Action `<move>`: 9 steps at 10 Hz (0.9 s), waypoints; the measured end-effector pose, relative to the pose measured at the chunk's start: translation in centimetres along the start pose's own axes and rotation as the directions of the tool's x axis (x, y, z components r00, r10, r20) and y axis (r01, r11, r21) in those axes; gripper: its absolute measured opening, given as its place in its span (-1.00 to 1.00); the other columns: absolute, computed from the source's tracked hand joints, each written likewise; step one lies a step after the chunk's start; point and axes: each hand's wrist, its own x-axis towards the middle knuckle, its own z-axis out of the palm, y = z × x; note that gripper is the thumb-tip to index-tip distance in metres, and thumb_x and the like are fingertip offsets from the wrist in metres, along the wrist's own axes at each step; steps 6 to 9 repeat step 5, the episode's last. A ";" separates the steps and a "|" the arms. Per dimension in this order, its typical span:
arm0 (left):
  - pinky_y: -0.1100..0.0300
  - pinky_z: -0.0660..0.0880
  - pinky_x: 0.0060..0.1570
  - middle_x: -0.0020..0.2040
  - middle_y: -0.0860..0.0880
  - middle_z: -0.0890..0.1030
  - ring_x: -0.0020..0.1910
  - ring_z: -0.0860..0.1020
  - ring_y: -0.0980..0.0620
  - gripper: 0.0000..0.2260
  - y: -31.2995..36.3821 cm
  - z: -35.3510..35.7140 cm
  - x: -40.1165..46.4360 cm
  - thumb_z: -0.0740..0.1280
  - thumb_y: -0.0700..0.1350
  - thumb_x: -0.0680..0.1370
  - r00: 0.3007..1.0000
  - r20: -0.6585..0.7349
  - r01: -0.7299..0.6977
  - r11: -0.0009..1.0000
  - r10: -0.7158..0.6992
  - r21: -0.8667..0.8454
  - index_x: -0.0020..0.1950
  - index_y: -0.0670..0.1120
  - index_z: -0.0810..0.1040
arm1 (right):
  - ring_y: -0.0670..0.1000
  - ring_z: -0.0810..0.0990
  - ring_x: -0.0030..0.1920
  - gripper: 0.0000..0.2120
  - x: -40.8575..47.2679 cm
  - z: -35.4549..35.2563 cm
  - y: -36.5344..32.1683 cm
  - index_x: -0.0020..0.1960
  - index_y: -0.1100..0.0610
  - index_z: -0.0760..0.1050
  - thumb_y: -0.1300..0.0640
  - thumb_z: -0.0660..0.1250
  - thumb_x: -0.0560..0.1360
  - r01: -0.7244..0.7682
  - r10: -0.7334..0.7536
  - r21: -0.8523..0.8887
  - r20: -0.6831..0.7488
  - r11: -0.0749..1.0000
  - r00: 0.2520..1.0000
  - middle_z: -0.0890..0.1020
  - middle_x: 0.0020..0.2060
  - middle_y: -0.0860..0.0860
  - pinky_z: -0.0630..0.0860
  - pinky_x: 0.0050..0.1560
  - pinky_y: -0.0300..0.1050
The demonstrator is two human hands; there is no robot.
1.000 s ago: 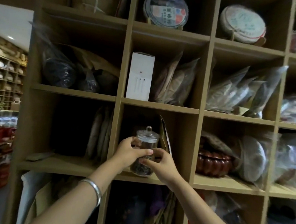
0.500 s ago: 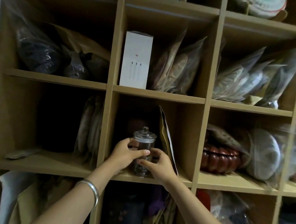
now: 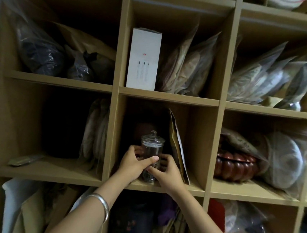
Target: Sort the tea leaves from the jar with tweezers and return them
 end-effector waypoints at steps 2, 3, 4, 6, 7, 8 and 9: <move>0.08 0.54 0.16 0.27 -0.07 0.52 0.20 0.55 -0.02 -0.42 0.4 0.2 -0.9 0.52 0.01 0.43 0.999 -0.012 -0.042 0.964 0.047 0.262 0.36 -0.09 0.39 | -0.25 0.57 -0.06 -0.50 -0.4 0.0 -0.5 0.21 -0.06 0.38 -0.15 0.46 0.36 -0.036 0.033 -0.101 -0.036 0.994 0.999 0.60 0.00 -0.15 0.50 -0.28 -0.43; 0.07 0.51 0.18 0.30 -0.08 0.50 0.23 0.52 -0.05 -0.48 0.6 -0.7 -1.4 0.44 0.05 0.49 0.999 0.027 -0.042 0.919 0.034 0.391 0.38 -0.07 0.38 | -0.24 0.57 -0.04 -0.41 -1.4 0.0 -1.1 0.28 0.04 0.40 -0.21 0.43 0.36 -0.016 0.007 -0.236 -0.041 0.972 0.999 0.59 -0.01 -0.17 0.48 -0.19 -0.41; 0.05 0.46 0.25 0.36 -0.12 0.42 0.28 0.48 -0.11 -0.46 0.5 -2.4 -2.0 0.40 0.04 0.53 0.993 0.103 -0.098 0.867 0.054 0.489 0.45 -0.10 0.34 | -0.09 0.51 0.19 -0.28 -3.3 -0.3 -1.1 0.42 0.09 0.29 -0.23 0.39 0.39 0.028 -0.069 -0.439 -0.079 0.898 0.995 0.53 0.20 -0.07 0.45 0.11 -0.26; 0.14 0.44 0.22 0.36 -0.09 0.42 0.29 0.47 -0.05 -0.47 1.7 -4.5 -3.6 0.37 0.02 0.55 0.978 0.184 -0.189 0.794 0.098 0.578 0.47 -0.07 0.32 | -0.04 0.45 0.28 -0.38 -5.4 -0.9 -2.2 0.43 0.07 0.27 -0.20 0.28 0.49 0.053 -0.142 -0.607 -0.099 0.793 0.985 0.46 0.30 -0.01 0.44 0.20 -0.14; 0.14 0.44 0.22 0.36 -0.09 0.42 0.29 0.47 -0.05 -0.47 1.7 -4.5 -3.6 0.37 0.02 0.55 0.978 0.184 -0.189 0.794 0.098 0.578 0.47 -0.07 0.32 | -0.04 0.45 0.28 -0.38 -5.4 -0.9 -2.2 0.43 0.07 0.27 -0.20 0.28 0.49 0.053 -0.142 -0.607 -0.099 0.793 0.985 0.46 0.30 -0.01 0.44 0.20 -0.14; 0.14 0.44 0.22 0.36 -0.09 0.42 0.29 0.47 -0.05 -0.47 1.7 -4.5 -3.6 0.37 0.02 0.55 0.978 0.184 -0.189 0.794 0.098 0.578 0.47 -0.07 0.32 | -0.04 0.45 0.28 -0.38 -5.4 -0.9 -2.2 0.43 0.07 0.27 -0.20 0.28 0.49 0.053 -0.142 -0.607 -0.099 0.793 0.985 0.46 0.30 -0.01 0.44 0.20 -0.14; 0.14 0.44 0.22 0.36 -0.09 0.42 0.29 0.47 -0.05 -0.47 1.7 -4.5 -3.6 0.37 0.02 0.55 0.978 0.184 -0.189 0.794 0.098 0.578 0.47 -0.07 0.32 | -0.04 0.45 0.28 -0.38 -5.4 -0.9 -2.2 0.43 0.07 0.27 -0.20 0.28 0.49 0.053 -0.142 -0.607 -0.099 0.793 0.985 0.46 0.30 -0.01 0.44 0.20 -0.14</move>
